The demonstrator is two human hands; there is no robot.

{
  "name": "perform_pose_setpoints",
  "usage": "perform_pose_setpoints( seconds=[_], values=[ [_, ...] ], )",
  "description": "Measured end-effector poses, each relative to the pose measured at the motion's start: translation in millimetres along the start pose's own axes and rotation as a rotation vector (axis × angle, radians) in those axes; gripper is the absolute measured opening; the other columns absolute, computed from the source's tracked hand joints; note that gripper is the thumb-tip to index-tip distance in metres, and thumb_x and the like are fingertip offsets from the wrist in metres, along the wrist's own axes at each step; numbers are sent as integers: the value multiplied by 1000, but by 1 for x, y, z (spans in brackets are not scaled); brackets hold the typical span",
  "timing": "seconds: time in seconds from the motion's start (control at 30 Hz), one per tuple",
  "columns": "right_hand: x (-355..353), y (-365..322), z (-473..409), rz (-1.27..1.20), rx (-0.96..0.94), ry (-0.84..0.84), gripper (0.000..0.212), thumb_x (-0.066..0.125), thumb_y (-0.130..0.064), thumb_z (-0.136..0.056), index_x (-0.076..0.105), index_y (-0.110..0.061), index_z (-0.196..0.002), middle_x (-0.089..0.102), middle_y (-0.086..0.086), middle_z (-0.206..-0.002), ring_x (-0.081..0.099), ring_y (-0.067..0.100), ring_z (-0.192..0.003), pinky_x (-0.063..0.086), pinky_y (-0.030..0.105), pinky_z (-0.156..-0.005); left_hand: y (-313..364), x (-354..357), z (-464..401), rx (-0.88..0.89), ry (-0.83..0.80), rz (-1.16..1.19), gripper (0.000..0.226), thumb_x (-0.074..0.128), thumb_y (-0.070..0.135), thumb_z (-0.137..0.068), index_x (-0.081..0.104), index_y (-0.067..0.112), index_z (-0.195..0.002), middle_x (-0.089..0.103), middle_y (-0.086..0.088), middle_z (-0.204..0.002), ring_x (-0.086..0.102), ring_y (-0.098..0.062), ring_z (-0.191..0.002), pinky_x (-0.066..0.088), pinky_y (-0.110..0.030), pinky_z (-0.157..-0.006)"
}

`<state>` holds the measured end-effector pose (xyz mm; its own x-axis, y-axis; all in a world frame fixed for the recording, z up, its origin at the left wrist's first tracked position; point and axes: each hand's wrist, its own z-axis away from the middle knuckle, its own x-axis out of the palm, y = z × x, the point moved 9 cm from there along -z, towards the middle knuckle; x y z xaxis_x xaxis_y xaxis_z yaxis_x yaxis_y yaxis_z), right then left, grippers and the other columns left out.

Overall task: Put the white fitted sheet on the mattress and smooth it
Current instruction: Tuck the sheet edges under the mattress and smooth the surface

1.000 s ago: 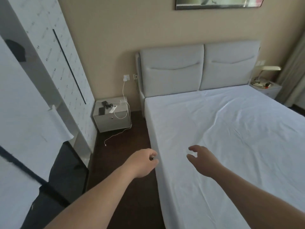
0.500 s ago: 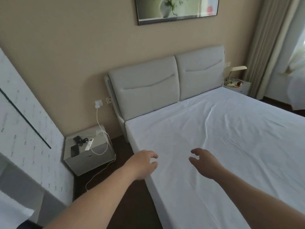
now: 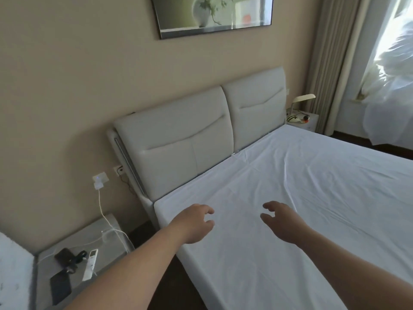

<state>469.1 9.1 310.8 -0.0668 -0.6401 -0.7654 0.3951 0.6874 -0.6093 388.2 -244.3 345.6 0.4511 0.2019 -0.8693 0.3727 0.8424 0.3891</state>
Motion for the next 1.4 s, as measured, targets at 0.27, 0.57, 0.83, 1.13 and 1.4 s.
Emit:
perform_pose_setpoints(
  seconds=[0.27,0.57,0.83,1.13,1.4],
  values=[
    [53,-62,-101,-50,244,88,48,59,-41,-99,53,-23,-143,57,1,-140,60,18,-120,45,31,-102,-118,-69,-158,118,-152,-52,52,49,42,-100,42,33,-151,39,7,-157,52,-14,-132,43,-34,-110],
    [63,-89,-231,-66,323,118,46,55,-42,-101,51,-26,-144,55,-2,-141,57,16,-123,42,27,-99,-158,-111,-321,151,-185,-110,48,47,39,-100,48,31,-147,42,7,-157,51,-14,-135,42,-34,-110],
    [118,-107,-366,-96,408,-1,47,56,-42,-101,52,-24,-144,55,0,-144,58,18,-124,44,30,-103,-223,-107,-448,104,-311,-174,50,46,37,-102,45,27,-151,35,5,-160,44,-17,-140,38,-32,-113],
    [268,-60,-549,-128,582,-22,43,54,-43,-100,55,-27,-140,52,-3,-145,58,16,-122,45,31,-102,-309,7,-671,51,-425,-85,57,44,29,-100,35,24,-155,11,8,-167,41,-14,-139,41,-28,-102],
    [457,21,-711,-19,587,-135,77,54,-65,-91,26,-36,-157,2,-3,-171,2,25,-156,25,55,-121,-408,133,-840,-125,-409,-24,61,45,31,-98,29,33,-157,-4,2,-167,50,-23,-123,43,-28,-90]
  ],
)
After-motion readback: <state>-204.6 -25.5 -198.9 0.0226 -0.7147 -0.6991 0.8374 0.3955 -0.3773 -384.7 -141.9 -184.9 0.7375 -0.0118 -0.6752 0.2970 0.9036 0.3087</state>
